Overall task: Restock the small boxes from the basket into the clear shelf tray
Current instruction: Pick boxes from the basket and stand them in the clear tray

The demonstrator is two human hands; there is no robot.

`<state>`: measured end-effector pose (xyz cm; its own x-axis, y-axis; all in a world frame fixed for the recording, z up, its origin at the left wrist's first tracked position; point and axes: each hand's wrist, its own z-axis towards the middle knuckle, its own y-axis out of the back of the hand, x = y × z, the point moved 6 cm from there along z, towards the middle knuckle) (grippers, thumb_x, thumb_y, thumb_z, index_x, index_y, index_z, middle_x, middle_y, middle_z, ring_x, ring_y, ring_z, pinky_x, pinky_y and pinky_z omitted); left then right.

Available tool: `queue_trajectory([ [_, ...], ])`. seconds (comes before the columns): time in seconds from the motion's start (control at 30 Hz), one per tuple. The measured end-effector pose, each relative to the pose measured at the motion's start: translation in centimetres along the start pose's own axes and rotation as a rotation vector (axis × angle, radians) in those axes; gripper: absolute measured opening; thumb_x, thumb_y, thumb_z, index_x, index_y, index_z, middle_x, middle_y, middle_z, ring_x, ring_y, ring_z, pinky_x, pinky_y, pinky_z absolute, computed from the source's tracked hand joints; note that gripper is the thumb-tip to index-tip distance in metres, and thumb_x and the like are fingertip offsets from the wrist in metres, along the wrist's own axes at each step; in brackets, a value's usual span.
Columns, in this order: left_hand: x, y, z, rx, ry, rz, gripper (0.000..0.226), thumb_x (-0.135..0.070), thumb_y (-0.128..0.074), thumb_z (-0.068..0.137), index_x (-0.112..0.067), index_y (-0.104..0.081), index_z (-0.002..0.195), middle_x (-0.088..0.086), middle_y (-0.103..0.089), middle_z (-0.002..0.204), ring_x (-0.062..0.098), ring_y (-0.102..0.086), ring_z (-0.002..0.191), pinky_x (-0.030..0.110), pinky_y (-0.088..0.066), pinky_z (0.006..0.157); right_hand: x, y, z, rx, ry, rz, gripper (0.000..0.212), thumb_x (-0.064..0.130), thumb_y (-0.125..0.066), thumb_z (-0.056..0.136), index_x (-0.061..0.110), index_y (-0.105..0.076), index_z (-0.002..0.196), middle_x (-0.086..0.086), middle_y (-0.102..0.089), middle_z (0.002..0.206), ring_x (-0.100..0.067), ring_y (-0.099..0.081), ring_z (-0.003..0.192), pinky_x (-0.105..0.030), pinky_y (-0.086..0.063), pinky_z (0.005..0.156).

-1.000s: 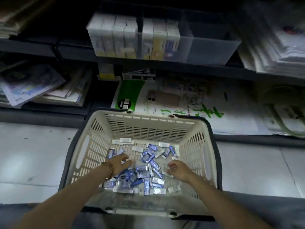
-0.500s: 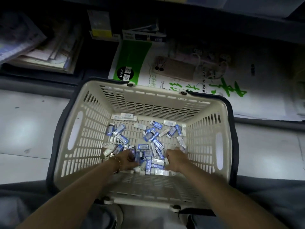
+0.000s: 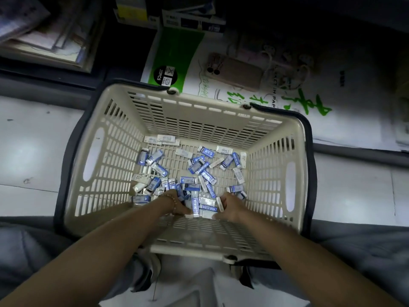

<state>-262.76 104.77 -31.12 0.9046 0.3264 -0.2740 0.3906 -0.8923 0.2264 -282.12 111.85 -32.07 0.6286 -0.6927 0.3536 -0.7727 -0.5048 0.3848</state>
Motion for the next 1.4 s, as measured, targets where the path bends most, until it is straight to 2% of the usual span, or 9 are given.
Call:
queue_trajectory([
  [0.13,-0.9,0.0,0.0,0.038,-0.025,0.11,0.043,-0.03,-0.071,0.08,-0.003,-0.055,0.109,0.013,-0.058,0.112,0.024,-0.054,0.108,0.031,-0.041,0.097,-0.2,-0.9,-0.2,0.02,0.004,-0.031,0.042,0.027,-0.081,0.071,0.017,-0.052,0.1,-0.001,-0.057,0.099,-0.016,-0.053,0.09,-0.026,-0.04,0.074],
  [0.27,-1.2,1.0,-0.9,0.07,-0.076,0.115,0.025,-0.02,-0.065,0.086,-0.013,-0.05,0.067,-0.001,-0.058,0.066,0.013,-0.052,0.068,0.006,-0.04,0.059,0.4,-1.0,-0.4,0.097,0.017,-0.047,0.029,0.032,-0.075,0.078,0.013,-0.064,0.097,-0.005,-0.058,0.101,-0.014,-0.051,0.089,-0.022,-0.036,0.073],
  [0.43,-2.0,2.8,-2.3,0.099,-0.088,0.043,0.015,-0.002,-0.059,0.087,0.004,-0.06,0.101,0.007,-0.057,0.07,0.004,-0.059,0.045,0.013,-0.048,0.045,1.2,0.4,-1.6,0.187,-0.083,0.228,0.045,0.016,-0.068,0.085,-0.007,-0.055,0.121,-0.008,-0.062,0.074,-0.006,-0.058,0.052,-0.018,-0.046,0.056],
  [0.6,-5.5,6.9,-6.0,0.008,-0.169,-0.104,0.014,-0.002,-0.055,0.09,-0.011,-0.047,0.082,0.008,-0.062,0.068,0.008,-0.06,0.04,0.022,-0.051,0.043,5.4,6.0,-5.2,0.153,-0.028,0.423,0.036,0.017,-0.067,0.086,-0.002,-0.058,0.116,-0.008,-0.065,0.077,-0.014,-0.061,0.065,-0.026,-0.054,0.068],
  [0.77,-11.7,12.4,-14.7,-0.189,-0.45,-0.085,0.017,-0.023,-0.066,0.085,-0.02,-0.049,0.082,0.001,-0.062,0.075,0.008,-0.06,0.06,0.015,-0.051,0.049,12.3,13.3,-12.6,0.123,0.197,0.79,0.031,0.014,-0.061,0.088,-0.003,-0.058,0.114,-0.011,-0.068,0.095,-0.012,-0.069,0.08,-0.017,-0.057,0.074],
  [0.87,-14.6,14.4,-20.9,-0.235,-0.633,-0.227,0.016,-0.018,-0.063,0.086,-0.014,-0.047,0.084,0.015,-0.068,0.097,0.021,-0.068,0.085,0.033,-0.057,0.082,15.7,17.4,-18.4,0.094,0.379,0.944,0.036,0.021,-0.066,0.078,0.001,-0.063,0.108,-0.012,-0.071,0.097,-0.017,-0.07,0.088,-0.019,-0.057,0.075],
  [1.03,-16.9,14.5,-27.4,-0.039,-0.795,-0.861,0.009,-0.013,-0.052,0.092,-0.007,-0.047,0.094,0.007,-0.073,0.08,0.017,-0.072,0.074,0.024,-0.057,0.058,17.9,19.5,-24.7,-0.023,0.599,1.027,0.043,0.033,-0.066,0.072,0.006,-0.066,0.105,-0.011,-0.073,0.098,-0.013,-0.071,0.086,-0.016,-0.054,0.066],
  [1.27,-18.3,13.7,-27.9,0.044,-0.783,-1.141,0.032,-0.016,-0.042,0.097,0.005,-0.05,0.12,0.019,-0.067,0.11,0.028,-0.066,0.1,0.035,-0.056,0.082,19.8,19.1,-26.0,-0.143,0.671,0.989,0.042,0.034,-0.066,0.07,0.012,-0.067,0.106,-0.004,-0.075,0.095,-0.011,-0.071,0.079,-0.015,-0.054,0.062],
  [1.4,-18.3,12.7,-27.5,0.169,-0.764,-1.215,0.034,-0.02,-0.041,0.096,0.001,-0.055,0.119,0.019,-0.068,0.109,0.027,-0.067,0.099,0.033,-0.058,0.072,20.6,18.8,-25.8,-0.166,0.672,0.931,0.033,0.031,-0.065,0.075,0.013,-0.066,0.104,-0.005,-0.075,0.091,-0.012,-0.072,0.078,-0.015,-0.055,0.063],
])
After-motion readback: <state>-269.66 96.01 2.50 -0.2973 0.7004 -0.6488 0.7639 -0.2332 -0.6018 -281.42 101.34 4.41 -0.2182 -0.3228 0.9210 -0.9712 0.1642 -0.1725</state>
